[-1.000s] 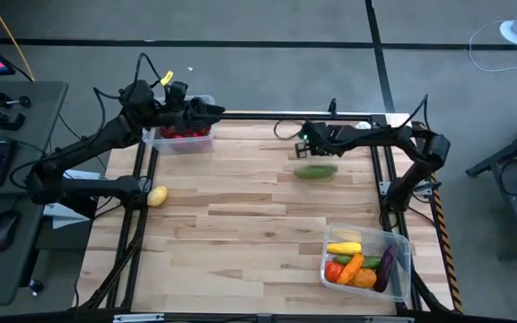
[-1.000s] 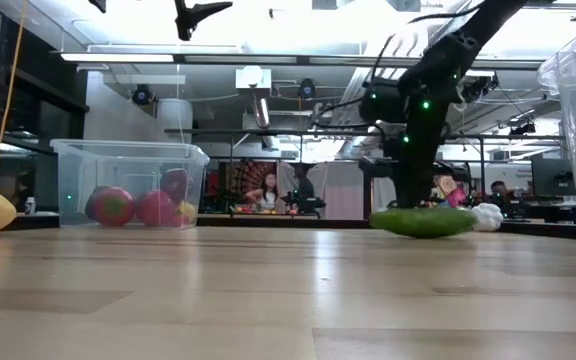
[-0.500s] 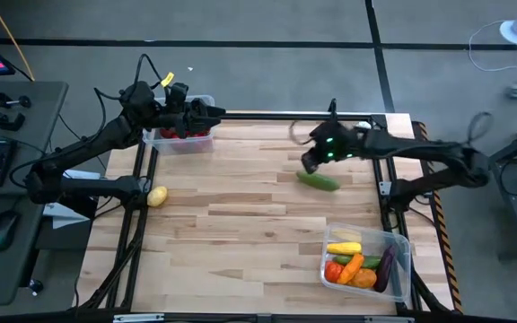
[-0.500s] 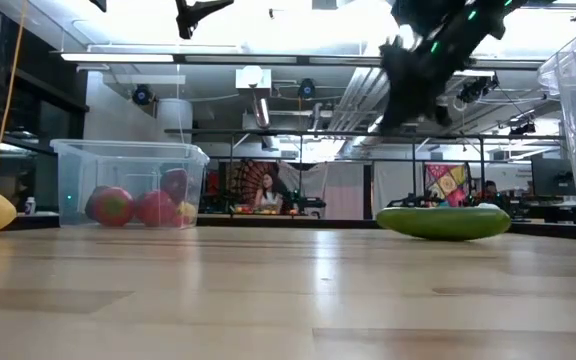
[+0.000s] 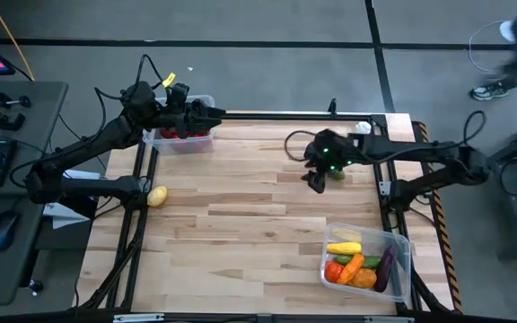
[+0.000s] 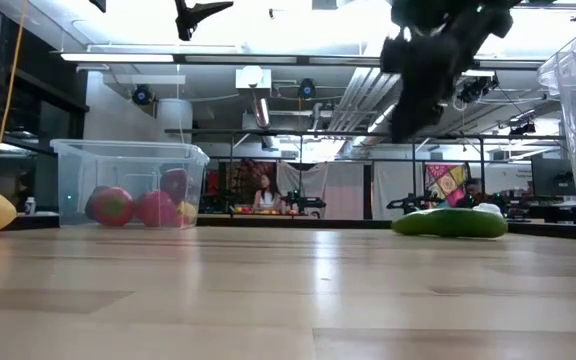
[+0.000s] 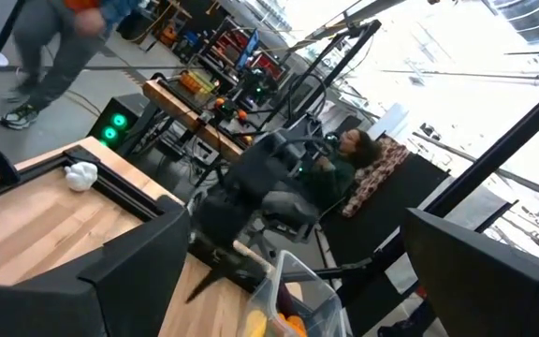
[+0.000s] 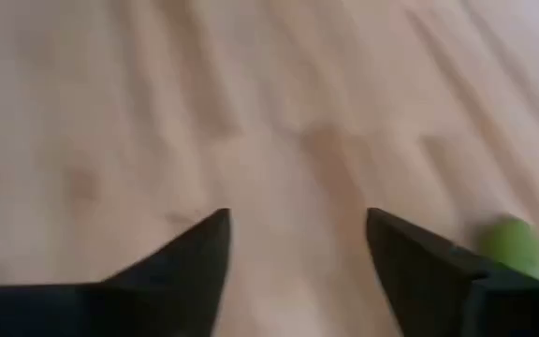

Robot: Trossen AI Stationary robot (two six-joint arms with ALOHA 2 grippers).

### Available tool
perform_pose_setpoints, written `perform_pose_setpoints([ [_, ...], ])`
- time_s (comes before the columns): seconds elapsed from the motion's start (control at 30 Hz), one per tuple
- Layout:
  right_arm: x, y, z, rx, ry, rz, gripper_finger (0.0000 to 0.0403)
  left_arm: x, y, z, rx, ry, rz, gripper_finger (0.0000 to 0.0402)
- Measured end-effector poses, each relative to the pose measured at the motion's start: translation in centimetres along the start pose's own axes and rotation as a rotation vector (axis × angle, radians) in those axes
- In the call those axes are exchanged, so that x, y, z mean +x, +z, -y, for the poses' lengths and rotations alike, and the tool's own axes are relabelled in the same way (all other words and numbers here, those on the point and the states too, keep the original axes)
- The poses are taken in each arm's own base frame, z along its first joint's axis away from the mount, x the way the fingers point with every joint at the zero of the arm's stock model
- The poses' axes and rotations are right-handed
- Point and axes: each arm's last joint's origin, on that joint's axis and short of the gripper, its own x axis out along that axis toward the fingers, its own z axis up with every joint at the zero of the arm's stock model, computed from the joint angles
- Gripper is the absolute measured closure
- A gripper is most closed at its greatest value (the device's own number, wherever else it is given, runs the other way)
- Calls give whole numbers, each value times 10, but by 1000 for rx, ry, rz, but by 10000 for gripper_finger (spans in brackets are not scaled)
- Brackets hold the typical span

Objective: Sort produce into baskets
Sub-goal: Put the green cucumber into the bottom transparent bin

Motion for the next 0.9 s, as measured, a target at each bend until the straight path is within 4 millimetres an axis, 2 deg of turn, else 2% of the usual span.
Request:
perform_pose_setpoints([
  [0.1,14,-3,10,-7,-169,-56,121,0,0,0,-1,0,0,27],
  [0.2,18,-6,25,51,-291,-104,87,0,0,0,-1,0,0,27],
  [0.43,14,-24,68,181,-567,-311,71,0,0,0,-1,1,0,27],
  [0.5,15,-27,80,232,-549,-355,70,0,0,0,-1,1,0,27],
  [0.63,23,-28,93,278,-403,-370,70,0,0,0,-1,1,0,27],
  [0.9,34,-28,97,279,-205,-389,70,0,0,0,-3,4,2,27],
])
